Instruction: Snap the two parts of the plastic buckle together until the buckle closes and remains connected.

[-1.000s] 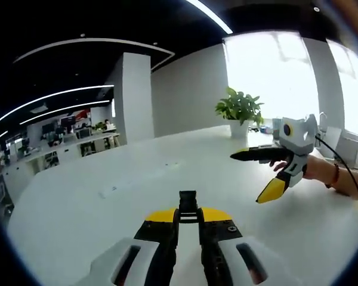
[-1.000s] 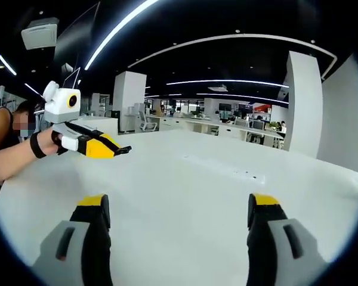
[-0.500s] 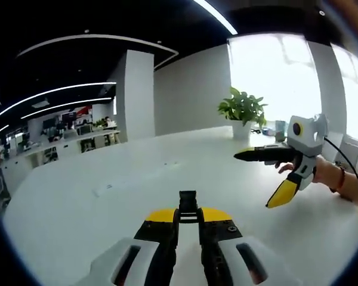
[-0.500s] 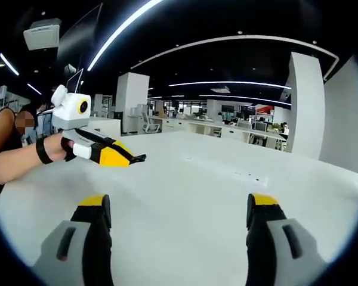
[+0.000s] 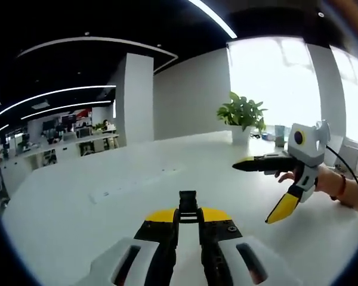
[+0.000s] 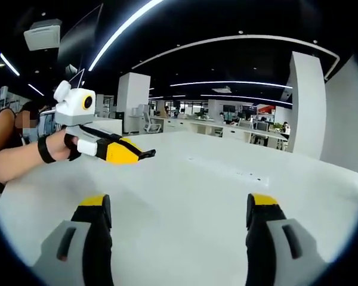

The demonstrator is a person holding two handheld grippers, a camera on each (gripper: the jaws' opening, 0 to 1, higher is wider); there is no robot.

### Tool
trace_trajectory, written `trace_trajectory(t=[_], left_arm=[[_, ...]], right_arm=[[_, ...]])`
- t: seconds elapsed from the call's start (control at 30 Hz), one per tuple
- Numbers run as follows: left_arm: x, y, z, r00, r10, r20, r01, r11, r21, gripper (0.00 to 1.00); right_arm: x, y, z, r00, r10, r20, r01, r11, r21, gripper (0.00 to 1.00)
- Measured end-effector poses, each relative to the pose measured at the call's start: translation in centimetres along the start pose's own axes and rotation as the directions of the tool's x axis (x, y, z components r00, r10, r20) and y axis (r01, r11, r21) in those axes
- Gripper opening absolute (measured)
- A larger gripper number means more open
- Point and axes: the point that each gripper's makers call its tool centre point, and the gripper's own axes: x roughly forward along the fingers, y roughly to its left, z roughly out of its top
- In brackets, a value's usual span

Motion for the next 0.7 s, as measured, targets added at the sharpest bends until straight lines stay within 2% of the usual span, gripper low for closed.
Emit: trace_trajectory(t=[0.1, 0.2, 0.47, 0.7], left_arm=[[0.09, 0.54, -0.07, 1.0, 0.027, 0.001, -0.027, 1.0, 0.003, 0.11], [0.15, 0.6, 0.08, 1.0, 0.022, 0.011, -0.022, 1.0, -0.021, 0.11], [0.29, 0.54, 0.0, 0.999, 0.035, 0.012, -0.035, 0.999, -0.016, 0.11], [0.62, 0.4, -0.74, 0.999, 0.039, -0.01, -0.039, 0.999, -0.018, 0.11]], right_arm=[[-0.11, 0.18, 0.04, 1.0, -0.001, 0.004, 0.001, 1.0, -0.001, 0.94], [-0.22, 0.34, 0.02, 1.0, -0.001, 0.002, 0.001, 1.0, -0.004, 0.94], [-0.35, 0.86, -0.08, 1.0, 0.004, -0.002, -0.004, 1.0, -0.005, 0.93], [-0.37, 0.92, 0.04, 1.0, 0.006, -0.003, -0.006, 1.0, -0.009, 0.93]])
